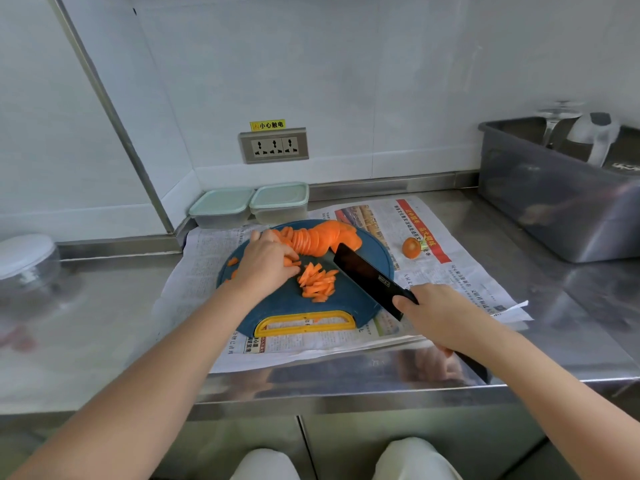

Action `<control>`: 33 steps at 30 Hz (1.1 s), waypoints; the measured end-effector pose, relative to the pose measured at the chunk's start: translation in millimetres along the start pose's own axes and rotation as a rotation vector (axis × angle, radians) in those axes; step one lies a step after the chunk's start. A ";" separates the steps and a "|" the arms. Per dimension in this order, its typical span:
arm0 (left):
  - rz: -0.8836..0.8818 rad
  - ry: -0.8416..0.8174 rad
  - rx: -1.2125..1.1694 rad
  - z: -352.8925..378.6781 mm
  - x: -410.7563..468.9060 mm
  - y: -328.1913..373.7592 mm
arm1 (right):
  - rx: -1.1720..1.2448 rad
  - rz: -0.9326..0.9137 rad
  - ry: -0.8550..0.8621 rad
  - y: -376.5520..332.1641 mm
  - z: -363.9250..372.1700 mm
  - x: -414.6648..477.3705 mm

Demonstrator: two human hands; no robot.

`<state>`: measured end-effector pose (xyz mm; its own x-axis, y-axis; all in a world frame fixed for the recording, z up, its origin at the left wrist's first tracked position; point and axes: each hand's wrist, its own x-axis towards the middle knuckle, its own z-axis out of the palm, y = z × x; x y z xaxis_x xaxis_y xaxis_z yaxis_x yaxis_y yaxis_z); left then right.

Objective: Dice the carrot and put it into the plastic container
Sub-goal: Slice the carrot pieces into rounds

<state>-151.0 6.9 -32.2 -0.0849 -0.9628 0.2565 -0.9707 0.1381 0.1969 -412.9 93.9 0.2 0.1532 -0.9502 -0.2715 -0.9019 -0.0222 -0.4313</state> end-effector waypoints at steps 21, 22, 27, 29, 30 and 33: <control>0.060 -0.076 -0.115 4.0 11.9 13.0 | 0.103 0.037 0.026 -3.8 2.0 5.5; 0.063 -0.066 -0.141 2.8 7.0 16.6 | 0.105 0.039 0.029 -3.5 2.8 7.0; 0.083 -0.144 -0.235 12.6 -23.0 36.6 | 0.020 0.007 0.064 -1.7 7.5 11.4; 0.084 -0.124 -0.242 21.5 -30.0 35.7 | -0.015 -0.014 0.084 -1.4 10.9 13.6; 0.079 -0.120 -0.249 25.0 -32.0 34.8 | -0.026 -0.020 0.096 -1.8 11.8 13.8; 0.062 -0.066 -0.273 30.3 -36.8 37.3 | -0.019 -0.030 0.144 -8.2 17.6 15.4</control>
<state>-190.9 40.5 -63.0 -0.1651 -0.9625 0.2154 -0.8674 0.2456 0.4329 -396.0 84.9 -15.6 0.1216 -0.9838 -0.1317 -0.9057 -0.0557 -0.4202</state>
